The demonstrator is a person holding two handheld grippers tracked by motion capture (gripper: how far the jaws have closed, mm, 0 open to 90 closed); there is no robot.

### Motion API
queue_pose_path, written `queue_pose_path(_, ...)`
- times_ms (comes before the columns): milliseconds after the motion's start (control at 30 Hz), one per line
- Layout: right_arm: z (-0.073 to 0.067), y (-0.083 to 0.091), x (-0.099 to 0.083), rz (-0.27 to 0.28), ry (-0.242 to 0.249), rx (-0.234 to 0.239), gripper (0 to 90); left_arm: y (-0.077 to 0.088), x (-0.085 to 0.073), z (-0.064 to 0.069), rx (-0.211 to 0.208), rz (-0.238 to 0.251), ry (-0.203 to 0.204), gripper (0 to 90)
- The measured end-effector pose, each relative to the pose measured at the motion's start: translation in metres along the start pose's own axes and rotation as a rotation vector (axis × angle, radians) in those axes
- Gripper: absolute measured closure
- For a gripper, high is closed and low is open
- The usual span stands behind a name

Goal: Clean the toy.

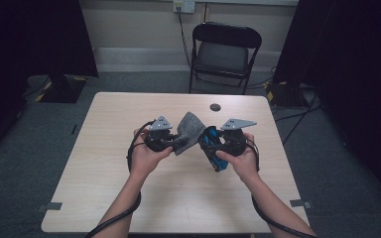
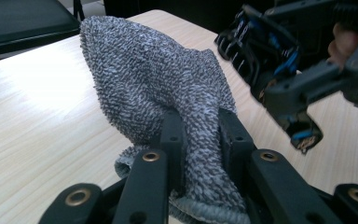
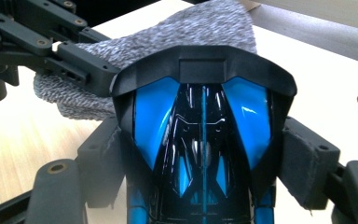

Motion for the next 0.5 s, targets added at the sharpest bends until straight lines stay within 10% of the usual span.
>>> queue_pose_path(500, 0.001, -0.006, 0.000, 0.007, 0.011, -0.040, 25.4, -0.010, 0.002, 0.014, -0.040, 0.001, -0.018, 75.2)
Point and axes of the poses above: each handheld gripper's, and its own axes: y roughly backward along the jaws, x roughly out of its top, z roughly to its right, the point moved 8 cm from there along -y, roughly forward along the jaws, and after that the axes turned 10 degrees about -y, right-handed, at the moved point
